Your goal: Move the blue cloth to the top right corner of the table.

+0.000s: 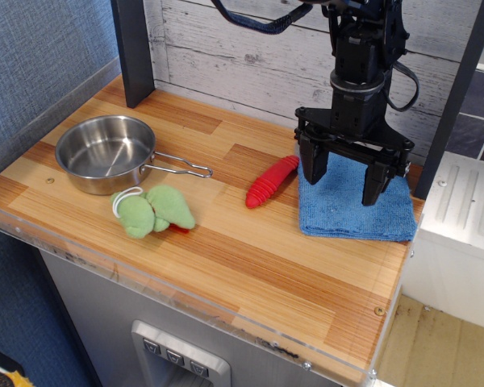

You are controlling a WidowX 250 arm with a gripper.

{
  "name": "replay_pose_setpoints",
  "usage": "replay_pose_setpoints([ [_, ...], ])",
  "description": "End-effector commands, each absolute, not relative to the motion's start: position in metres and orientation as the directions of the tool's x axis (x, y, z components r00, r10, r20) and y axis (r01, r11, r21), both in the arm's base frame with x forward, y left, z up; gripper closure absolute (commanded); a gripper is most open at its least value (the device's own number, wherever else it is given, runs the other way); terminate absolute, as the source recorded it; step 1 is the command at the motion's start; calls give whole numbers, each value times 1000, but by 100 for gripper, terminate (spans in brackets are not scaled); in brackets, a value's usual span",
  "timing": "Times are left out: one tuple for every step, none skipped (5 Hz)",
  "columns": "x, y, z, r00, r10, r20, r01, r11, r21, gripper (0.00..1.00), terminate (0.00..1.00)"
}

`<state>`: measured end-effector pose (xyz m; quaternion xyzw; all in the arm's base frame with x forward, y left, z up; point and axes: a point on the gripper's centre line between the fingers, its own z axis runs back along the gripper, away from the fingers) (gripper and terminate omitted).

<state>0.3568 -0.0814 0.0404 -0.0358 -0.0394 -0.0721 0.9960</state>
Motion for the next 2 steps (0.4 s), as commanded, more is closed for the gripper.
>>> replay_pose_setpoints([
  [362,-81,65,979,-133,152,145,987,-71,0,0],
  [362,-81,65,979,-133,152,145,987,-71,0,100],
])
